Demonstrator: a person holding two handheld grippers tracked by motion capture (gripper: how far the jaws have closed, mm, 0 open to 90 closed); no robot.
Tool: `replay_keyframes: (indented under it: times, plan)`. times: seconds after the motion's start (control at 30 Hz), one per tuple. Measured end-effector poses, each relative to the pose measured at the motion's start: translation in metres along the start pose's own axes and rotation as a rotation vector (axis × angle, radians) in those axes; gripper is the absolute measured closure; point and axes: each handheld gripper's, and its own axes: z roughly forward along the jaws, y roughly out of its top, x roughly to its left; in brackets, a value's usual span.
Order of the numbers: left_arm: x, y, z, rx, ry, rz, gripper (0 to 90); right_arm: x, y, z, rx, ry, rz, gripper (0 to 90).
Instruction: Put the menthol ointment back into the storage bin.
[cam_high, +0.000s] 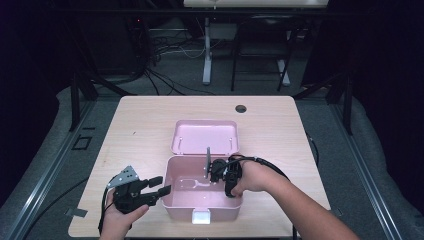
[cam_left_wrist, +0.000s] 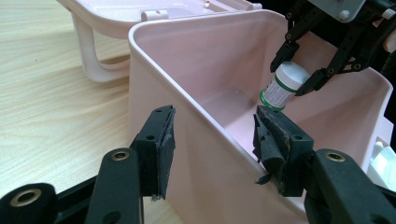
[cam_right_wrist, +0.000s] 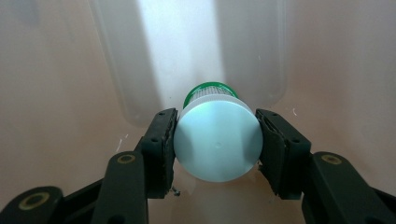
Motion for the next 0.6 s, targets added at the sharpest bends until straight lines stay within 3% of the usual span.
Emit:
replay_keyframes:
  times: [0.6]
  plan:
    - [0.0003,0.0,0.0001,0.0,-0.002,0.0,48.5,-0.0002,0.0073,0.0082,0.047,0.016,0.01,50.3]
